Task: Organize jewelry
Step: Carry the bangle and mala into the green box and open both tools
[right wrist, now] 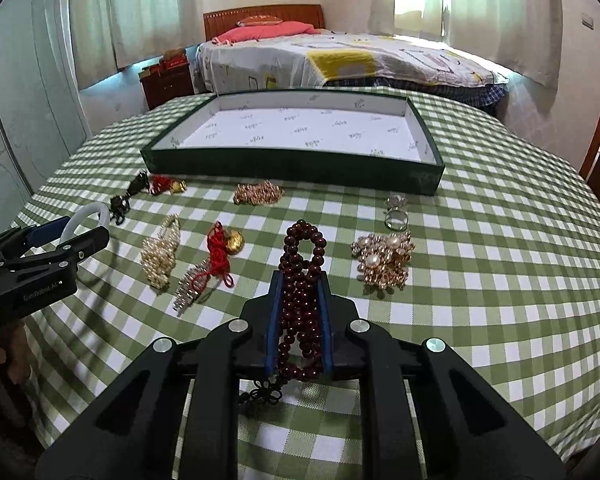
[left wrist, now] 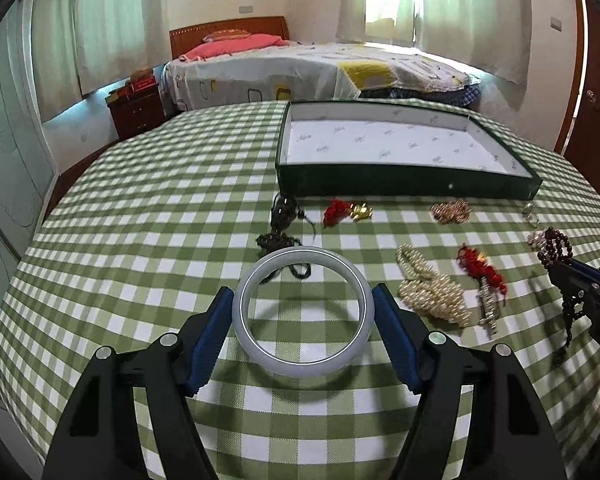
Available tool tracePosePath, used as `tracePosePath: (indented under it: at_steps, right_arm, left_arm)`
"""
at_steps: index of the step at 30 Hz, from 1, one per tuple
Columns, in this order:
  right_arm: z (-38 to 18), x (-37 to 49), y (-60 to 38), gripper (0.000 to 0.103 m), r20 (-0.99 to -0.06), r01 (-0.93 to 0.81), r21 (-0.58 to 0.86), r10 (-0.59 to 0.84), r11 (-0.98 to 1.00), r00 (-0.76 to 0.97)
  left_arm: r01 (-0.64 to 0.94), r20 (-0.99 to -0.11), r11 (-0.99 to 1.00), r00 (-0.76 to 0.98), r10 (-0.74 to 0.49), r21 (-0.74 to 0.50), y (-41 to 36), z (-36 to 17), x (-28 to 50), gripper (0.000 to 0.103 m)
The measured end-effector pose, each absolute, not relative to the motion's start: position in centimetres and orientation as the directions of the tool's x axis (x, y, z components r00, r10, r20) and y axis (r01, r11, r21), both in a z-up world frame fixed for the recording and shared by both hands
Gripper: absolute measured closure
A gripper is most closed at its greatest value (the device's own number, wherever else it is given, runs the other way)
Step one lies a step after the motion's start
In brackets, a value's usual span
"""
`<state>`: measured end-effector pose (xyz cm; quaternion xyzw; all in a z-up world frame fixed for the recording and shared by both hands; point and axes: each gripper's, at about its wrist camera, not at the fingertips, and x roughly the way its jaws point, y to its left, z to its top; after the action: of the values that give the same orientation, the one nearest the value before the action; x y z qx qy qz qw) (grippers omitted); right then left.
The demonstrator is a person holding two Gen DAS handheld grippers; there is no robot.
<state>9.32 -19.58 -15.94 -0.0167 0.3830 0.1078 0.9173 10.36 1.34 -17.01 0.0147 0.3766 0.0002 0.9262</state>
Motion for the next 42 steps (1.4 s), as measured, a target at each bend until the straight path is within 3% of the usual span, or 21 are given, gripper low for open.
tracePosePath:
  at_steps: [14, 27, 32, 42]
  right_arm:
    - [-10.4, 10.1, -20.3, 0.087, -0.591, -0.218, 0.092, 0.229, 0.972, 0.773]
    - [-5.7, 19.5, -21.8, 0.087, -0.467, -0.202, 0.092, 0.221, 0.975, 0.856]
    - [-7.0, 23.6, -22.1, 0.087, -0.489, -0.187, 0.082, 0.202, 0.979, 0.849]
    - [-13.6, 28.1, -23.2, 0.087, -0.647, -0.153, 0.116, 0.192, 0.981, 0.738]
  left_arm:
    - [0.061, -0.591, 0.998, 0.805, -0.053, -0.006, -0.1, -10.8, 11.6, 0.035]
    - [0.112, -0.505, 0.993, 0.855, -0.114, -0.036, -1.9, -7.5, 20.2, 0.035]
    - [0.118, -0.519, 0.993, 0.847, -0.112, -0.021, -2.8, -8.6, 24.2, 0.035]
    - [0.124, -0.669, 0.992, 0.735, -0.109, -0.026, -3.7, -15.2, 28.5, 0.035]
